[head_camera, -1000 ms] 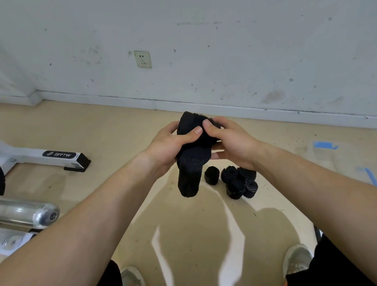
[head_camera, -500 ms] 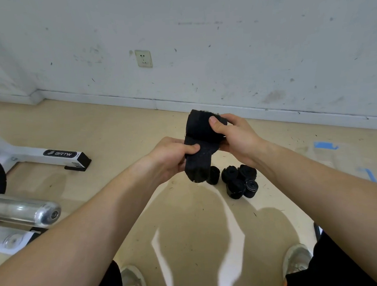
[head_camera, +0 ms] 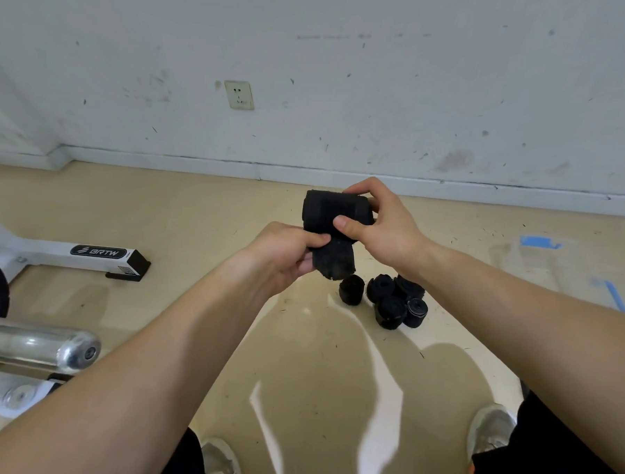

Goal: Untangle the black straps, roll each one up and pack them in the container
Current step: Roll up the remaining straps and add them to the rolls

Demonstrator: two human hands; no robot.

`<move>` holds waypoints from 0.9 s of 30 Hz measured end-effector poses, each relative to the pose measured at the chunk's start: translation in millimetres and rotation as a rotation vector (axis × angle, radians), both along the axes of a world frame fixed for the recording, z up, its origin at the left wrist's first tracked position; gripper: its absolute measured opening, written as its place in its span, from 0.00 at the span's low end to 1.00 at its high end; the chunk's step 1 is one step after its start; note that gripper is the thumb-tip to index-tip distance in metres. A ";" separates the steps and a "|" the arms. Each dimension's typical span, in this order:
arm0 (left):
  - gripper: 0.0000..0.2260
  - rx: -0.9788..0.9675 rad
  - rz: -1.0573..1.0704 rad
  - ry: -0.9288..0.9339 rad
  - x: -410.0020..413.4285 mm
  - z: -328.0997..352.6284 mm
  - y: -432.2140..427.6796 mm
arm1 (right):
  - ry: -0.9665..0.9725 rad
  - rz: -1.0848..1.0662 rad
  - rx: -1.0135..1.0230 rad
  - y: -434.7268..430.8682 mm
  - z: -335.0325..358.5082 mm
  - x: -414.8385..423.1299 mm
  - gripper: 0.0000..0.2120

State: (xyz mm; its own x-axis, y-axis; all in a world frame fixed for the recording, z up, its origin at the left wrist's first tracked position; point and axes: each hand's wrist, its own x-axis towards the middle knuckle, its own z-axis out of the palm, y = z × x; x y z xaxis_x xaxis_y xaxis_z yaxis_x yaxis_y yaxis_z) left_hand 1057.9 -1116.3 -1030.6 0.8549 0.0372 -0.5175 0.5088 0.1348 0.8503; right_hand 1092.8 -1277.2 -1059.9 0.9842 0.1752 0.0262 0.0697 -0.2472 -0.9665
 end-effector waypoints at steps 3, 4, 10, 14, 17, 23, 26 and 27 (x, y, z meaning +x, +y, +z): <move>0.09 -0.037 0.006 0.018 0.1 2.5 2.0 | -0.058 0.021 -0.070 -0.3 -0.8 -2.8 0.18; 0.09 -0.055 0.007 0.024 0.0 4.3 2.9 | -0.065 0.027 -0.081 0.0 -1.1 -3.2 0.18; 0.16 -0.228 -0.003 0.084 -0.8 12.8 8.9 | -0.097 0.060 -0.139 -1.5 1.2 -2.0 0.19; 0.25 -0.147 -0.081 0.076 -1.3 7.7 6.5 | -0.094 0.114 -0.143 0.0 -1.3 -4.3 0.20; 0.19 -0.065 -0.052 0.046 -2.3 4.1 5.4 | -0.103 0.130 -0.115 2.5 -1.4 -5.5 0.21; 0.12 -0.029 0.100 0.033 1.8 8.2 13.5 | -0.142 0.165 -0.211 2.7 12.5 -8.7 0.28; 0.10 -0.045 0.160 0.018 4.9 8.6 20.2 | -0.244 0.202 -0.399 1.8 19.7 -17.6 0.29; 0.09 -0.058 0.170 0.011 5.8 8.9 21.8 | -0.291 0.227 -0.475 1.1 21.0 -20.8 0.29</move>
